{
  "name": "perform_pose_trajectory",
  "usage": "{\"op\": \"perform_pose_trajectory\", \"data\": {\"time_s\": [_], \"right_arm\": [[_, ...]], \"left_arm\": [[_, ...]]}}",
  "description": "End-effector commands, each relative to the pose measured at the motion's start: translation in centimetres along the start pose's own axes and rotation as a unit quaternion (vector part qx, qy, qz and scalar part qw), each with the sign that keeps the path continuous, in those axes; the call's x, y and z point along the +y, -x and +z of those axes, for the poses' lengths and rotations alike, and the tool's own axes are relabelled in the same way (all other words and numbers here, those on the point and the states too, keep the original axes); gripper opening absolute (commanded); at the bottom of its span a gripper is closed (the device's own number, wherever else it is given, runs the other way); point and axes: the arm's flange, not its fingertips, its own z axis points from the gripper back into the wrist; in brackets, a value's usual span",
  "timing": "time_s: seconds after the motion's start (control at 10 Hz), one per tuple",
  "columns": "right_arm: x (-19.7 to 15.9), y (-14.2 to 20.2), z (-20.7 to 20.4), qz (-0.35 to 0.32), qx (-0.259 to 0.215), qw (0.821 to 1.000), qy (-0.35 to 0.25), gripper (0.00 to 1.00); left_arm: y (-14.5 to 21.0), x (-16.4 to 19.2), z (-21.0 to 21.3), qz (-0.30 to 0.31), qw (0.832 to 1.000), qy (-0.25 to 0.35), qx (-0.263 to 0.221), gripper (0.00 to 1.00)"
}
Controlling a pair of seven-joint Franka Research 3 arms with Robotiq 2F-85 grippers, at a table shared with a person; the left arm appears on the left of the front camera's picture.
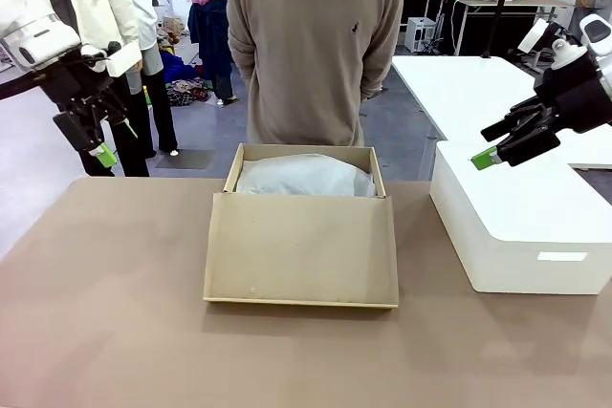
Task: Pack the shoes into the box.
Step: Close the Shoes Box.
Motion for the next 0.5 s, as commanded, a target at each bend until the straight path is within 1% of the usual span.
{"op": "perform_pose_trajectory", "data": {"time_s": [0.0,0.1,0.2,0.4], "right_arm": [[-0.36,0.07,-0.14,0.01,-0.017,1.0,-0.007,1.0],[-0.36,0.07,-0.14,0.01,-0.017,1.0,-0.007,1.0],[-0.36,0.07,-0.14,0.01,-0.017,1.0,-0.007,1.0],[-0.36,0.07,-0.14,0.01,-0.017,1.0,-0.007,1.0]], "left_arm": [[0.0,0.0,0.01,0.0,1.0,0.0,0.0,1.0],[-0.22,-0.14,0.21,0.029,1.0,0.005,-0.008,0.8],[-0.4,-0.22,0.23,0.04,0.999,0.01,-0.011,0.6],[-0.49,-0.27,0.04,0.031,0.999,0.011,-0.006,0.2]]}}
